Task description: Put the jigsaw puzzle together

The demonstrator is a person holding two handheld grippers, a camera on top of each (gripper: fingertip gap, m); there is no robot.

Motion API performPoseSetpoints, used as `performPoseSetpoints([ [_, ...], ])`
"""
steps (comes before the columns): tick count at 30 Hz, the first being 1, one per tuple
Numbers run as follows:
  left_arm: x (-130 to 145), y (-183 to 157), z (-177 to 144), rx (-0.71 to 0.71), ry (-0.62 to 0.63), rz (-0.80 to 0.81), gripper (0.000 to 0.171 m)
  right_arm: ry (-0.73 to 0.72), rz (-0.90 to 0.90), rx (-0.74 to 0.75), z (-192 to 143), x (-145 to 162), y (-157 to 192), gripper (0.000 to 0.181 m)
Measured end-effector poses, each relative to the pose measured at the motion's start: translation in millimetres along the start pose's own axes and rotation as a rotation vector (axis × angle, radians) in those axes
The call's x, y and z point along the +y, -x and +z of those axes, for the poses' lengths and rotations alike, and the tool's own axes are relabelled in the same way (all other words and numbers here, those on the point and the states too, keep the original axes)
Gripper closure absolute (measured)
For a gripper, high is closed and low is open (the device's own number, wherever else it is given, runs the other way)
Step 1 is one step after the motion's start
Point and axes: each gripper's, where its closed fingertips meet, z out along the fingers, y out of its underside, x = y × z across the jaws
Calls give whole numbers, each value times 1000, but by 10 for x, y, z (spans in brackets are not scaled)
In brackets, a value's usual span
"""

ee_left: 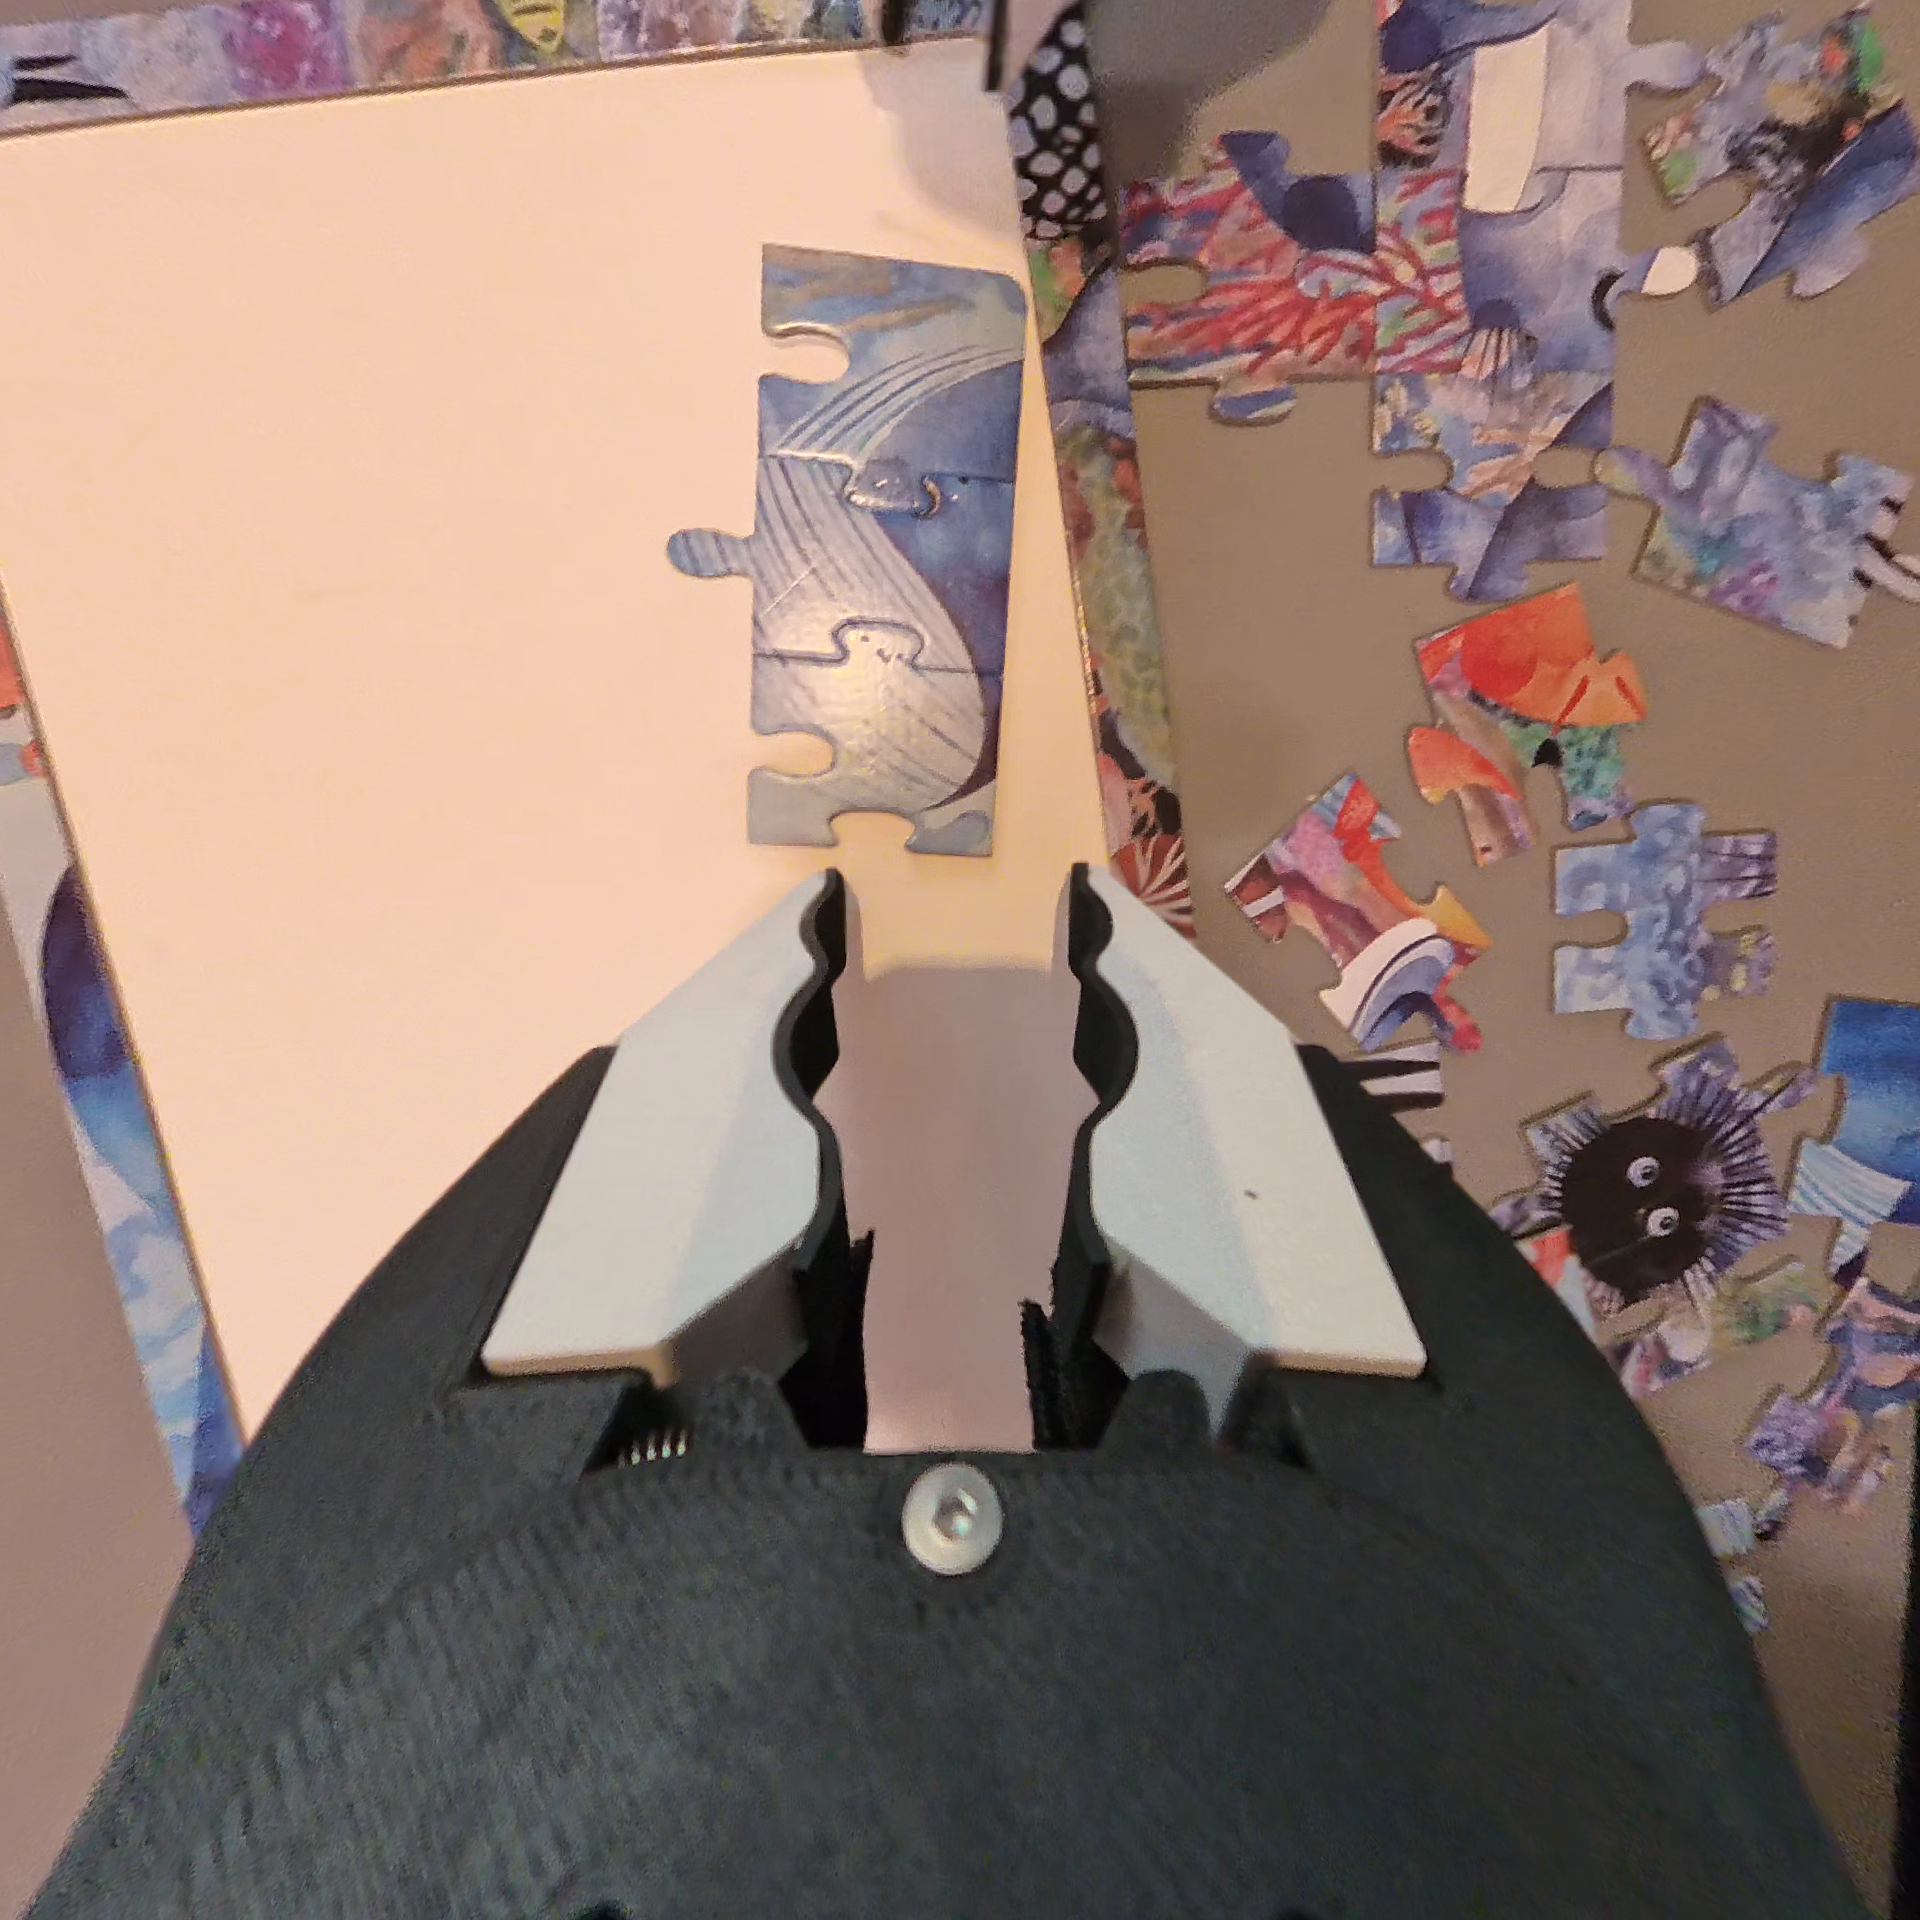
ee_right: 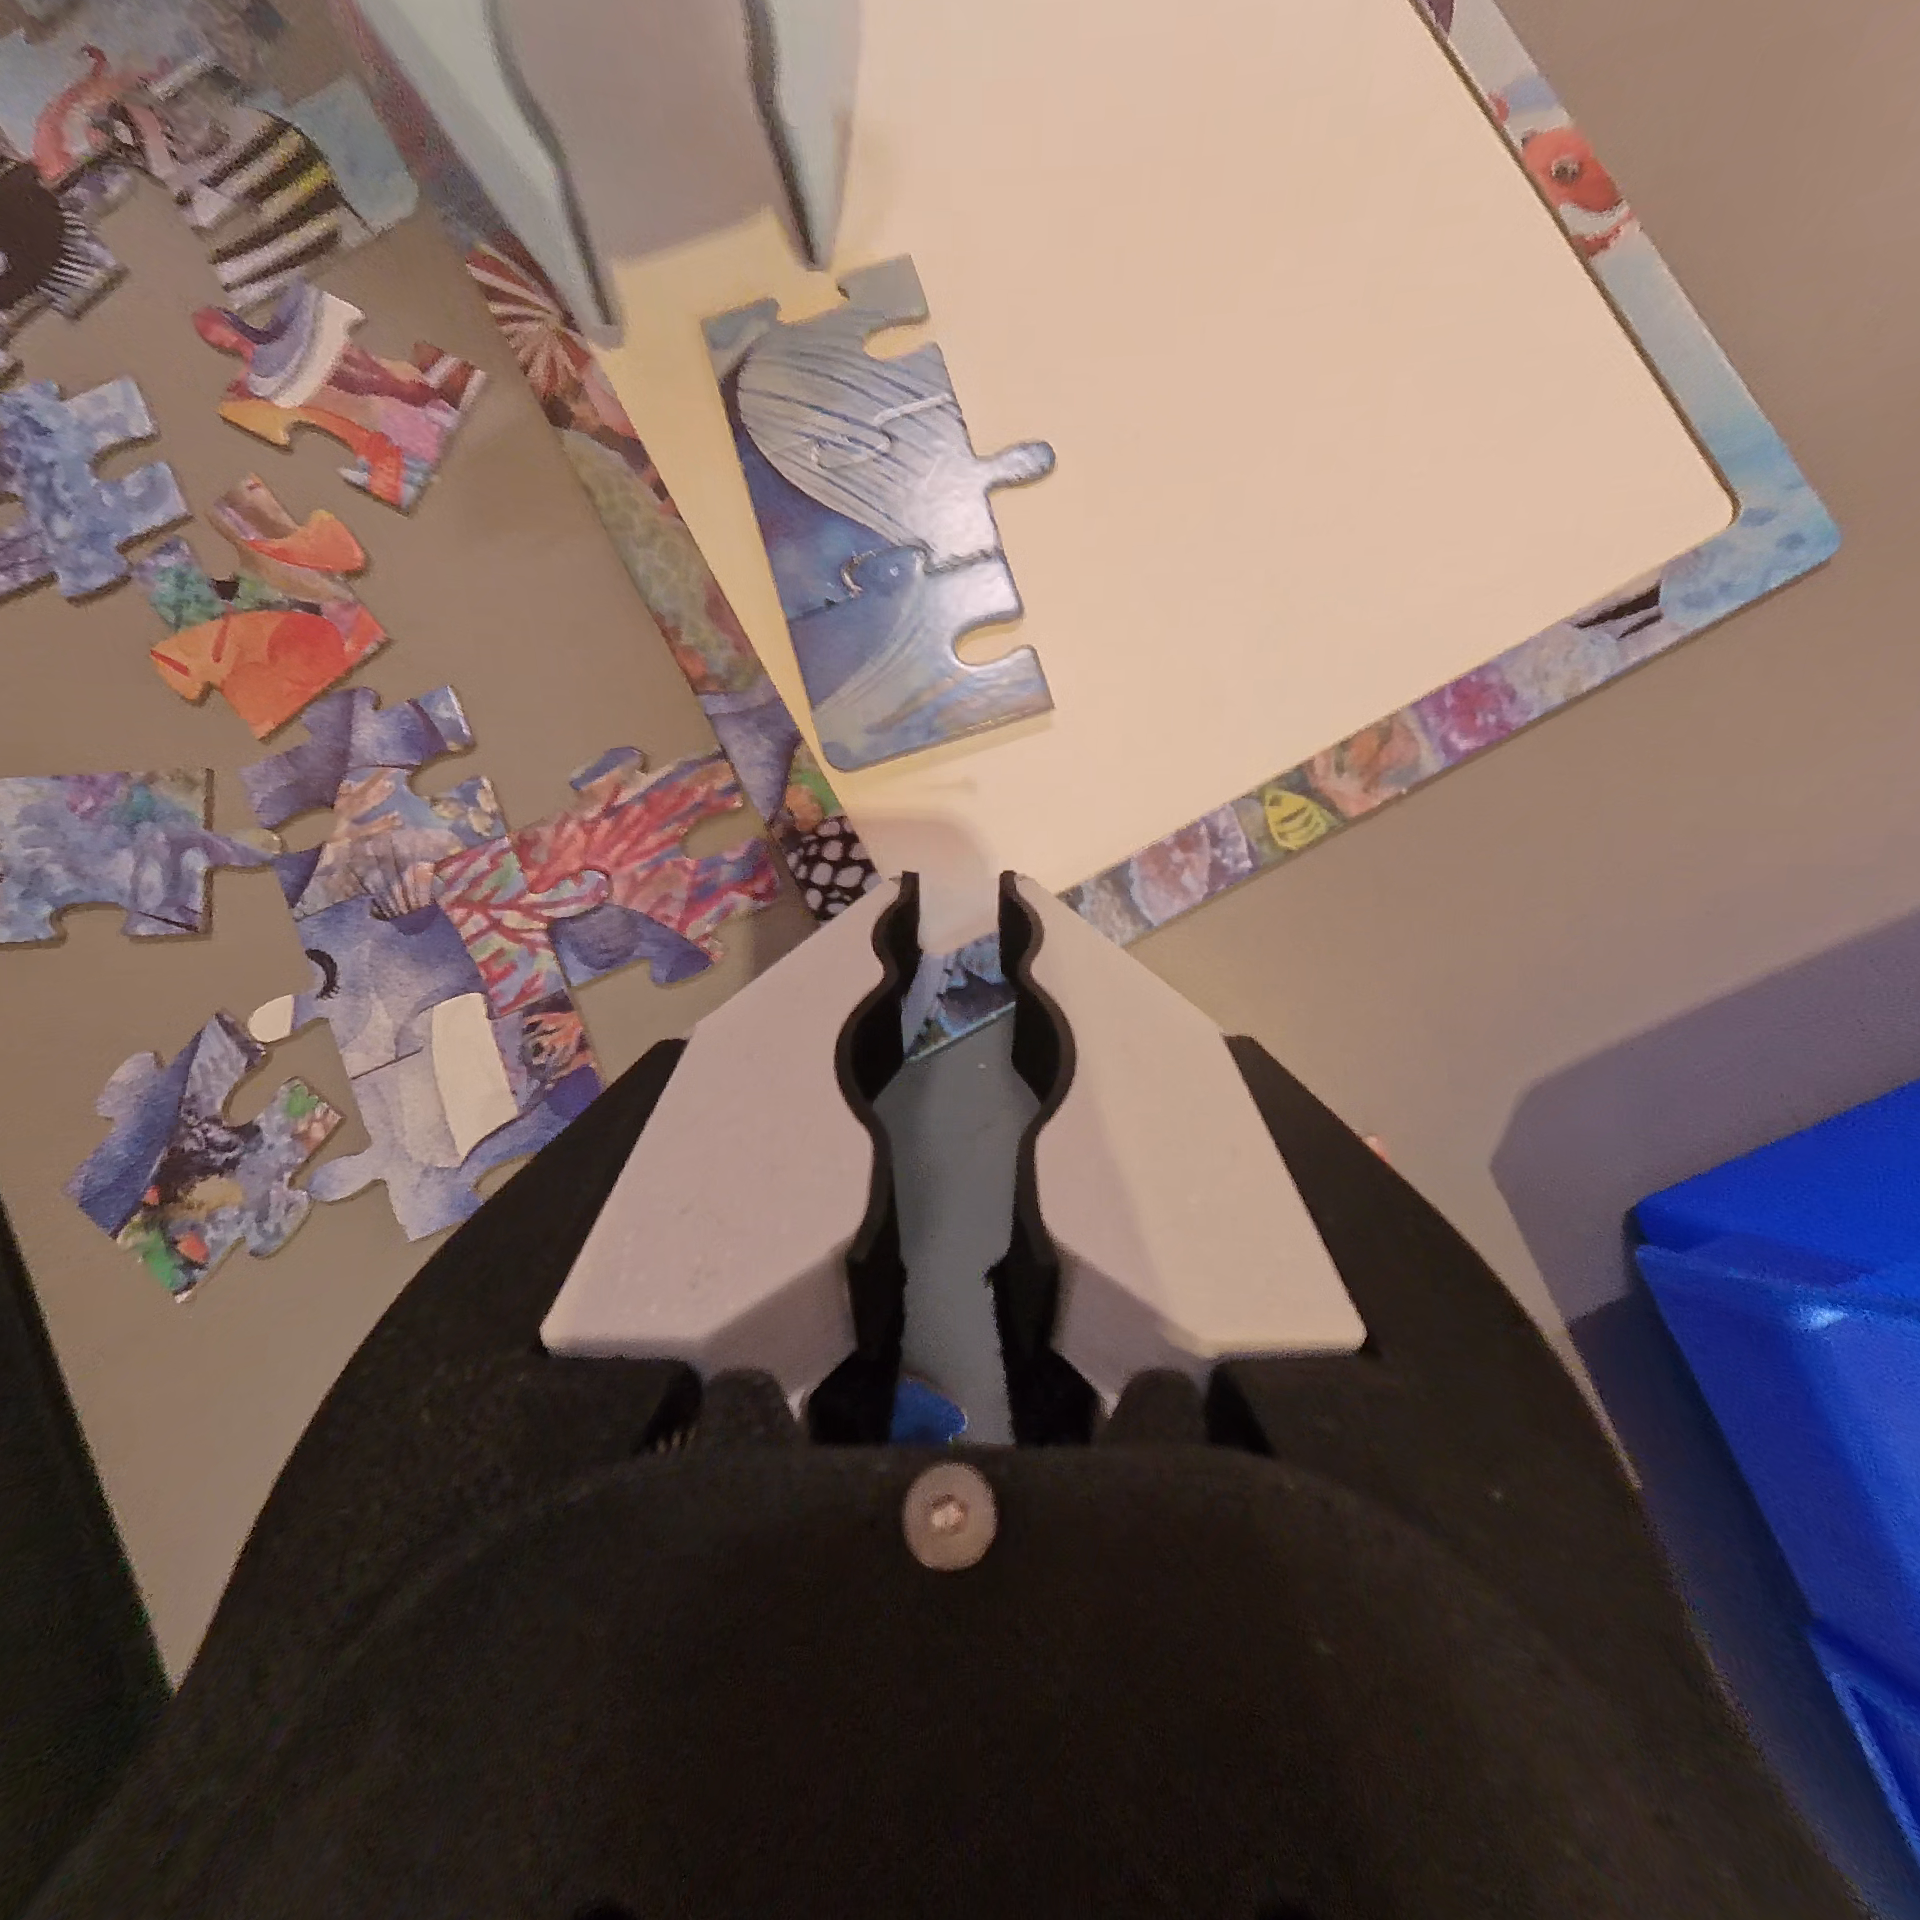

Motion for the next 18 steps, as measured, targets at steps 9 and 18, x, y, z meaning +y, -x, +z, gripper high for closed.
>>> performPoseSetpoints([
  [9, 233, 246, -195, -74, 51, 1, 122, 2, -82, -13, 180, -155, 192, 164],
  [18, 598, 641, -1407, -297, -26, -146, 122, 5, -37, -35, 180, -154, 188, 160],
])
